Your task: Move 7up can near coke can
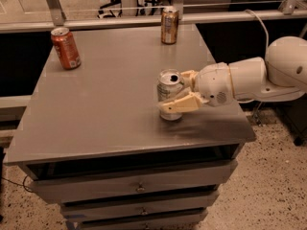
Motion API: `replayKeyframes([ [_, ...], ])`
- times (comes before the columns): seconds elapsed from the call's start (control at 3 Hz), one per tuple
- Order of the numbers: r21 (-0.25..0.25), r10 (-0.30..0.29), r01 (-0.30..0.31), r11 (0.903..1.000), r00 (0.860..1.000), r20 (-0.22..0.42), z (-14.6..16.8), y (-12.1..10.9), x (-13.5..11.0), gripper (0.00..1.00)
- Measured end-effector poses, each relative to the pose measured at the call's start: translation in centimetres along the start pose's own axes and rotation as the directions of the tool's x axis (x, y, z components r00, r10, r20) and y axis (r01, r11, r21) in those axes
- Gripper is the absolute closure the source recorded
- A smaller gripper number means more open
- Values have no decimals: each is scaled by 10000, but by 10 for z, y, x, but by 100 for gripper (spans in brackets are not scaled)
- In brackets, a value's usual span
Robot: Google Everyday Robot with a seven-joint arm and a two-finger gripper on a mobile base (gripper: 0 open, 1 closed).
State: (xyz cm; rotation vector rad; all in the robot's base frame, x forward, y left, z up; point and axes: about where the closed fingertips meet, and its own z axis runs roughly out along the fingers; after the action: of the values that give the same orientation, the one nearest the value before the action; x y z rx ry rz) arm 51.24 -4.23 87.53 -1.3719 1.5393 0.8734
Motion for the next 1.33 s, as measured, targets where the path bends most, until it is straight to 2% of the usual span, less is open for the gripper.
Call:
replayKeyframes([
  [0.33,543,-492,506,9972,9984,-276,-28,-23,-13,89],
  [0.67,562,-548,562,9968,9982,-249,-28,-24,-17,100],
  [1.33,530,-541,543,9971,9985,-63,-19,-26,-16,100],
])
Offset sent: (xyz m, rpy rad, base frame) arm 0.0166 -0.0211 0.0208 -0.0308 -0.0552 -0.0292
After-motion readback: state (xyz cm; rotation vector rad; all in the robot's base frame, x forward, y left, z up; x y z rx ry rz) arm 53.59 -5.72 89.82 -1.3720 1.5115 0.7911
